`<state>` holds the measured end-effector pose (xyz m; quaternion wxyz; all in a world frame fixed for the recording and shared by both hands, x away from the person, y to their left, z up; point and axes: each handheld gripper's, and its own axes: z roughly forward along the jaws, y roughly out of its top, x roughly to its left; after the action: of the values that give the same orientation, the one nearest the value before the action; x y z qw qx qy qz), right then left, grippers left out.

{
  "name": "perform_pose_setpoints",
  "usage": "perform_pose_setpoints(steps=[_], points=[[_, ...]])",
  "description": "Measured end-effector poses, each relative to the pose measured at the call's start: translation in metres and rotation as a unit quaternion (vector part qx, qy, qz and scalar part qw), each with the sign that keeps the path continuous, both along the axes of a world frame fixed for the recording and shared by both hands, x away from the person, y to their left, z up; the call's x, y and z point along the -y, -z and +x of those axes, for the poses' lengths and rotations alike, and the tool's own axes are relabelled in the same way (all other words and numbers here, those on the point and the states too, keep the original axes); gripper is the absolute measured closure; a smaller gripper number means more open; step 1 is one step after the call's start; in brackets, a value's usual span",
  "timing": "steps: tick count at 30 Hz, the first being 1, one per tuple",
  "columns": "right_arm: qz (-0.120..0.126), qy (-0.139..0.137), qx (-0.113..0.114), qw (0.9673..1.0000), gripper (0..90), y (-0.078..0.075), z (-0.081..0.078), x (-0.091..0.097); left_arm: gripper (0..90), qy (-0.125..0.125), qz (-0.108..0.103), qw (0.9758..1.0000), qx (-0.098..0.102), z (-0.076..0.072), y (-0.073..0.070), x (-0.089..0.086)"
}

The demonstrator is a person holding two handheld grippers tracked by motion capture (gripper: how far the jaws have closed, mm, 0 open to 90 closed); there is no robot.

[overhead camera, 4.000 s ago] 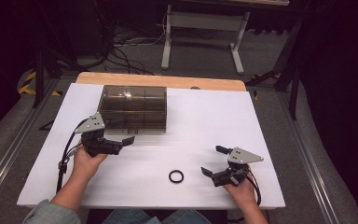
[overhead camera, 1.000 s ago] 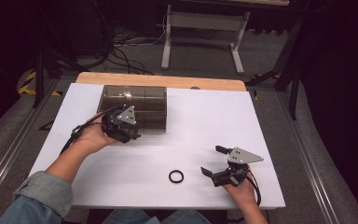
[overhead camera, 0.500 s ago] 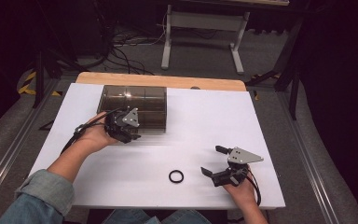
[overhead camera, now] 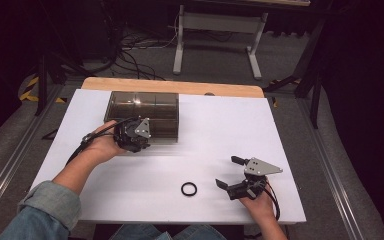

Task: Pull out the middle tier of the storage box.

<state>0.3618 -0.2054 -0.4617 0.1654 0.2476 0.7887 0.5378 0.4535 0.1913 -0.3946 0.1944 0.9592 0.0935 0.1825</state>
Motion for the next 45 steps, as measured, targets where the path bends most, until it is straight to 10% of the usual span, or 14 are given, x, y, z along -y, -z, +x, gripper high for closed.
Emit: perform_pose_setpoints(steps=[6, 45], points=[[0.000, 0.000, 0.000, 1.0000, 0.0, 0.000, 0.000, 0.000, 67.5, 0.004, 0.030, 0.9994, 0.019, -0.002, 0.002, 0.002], [0.001, 0.000, -0.002, 1.0000, 0.0, 0.000, 0.000, 0.000, 70.1, 0.014, 0.028, 0.9994, -0.017, -0.021, -0.004, 0.002]])
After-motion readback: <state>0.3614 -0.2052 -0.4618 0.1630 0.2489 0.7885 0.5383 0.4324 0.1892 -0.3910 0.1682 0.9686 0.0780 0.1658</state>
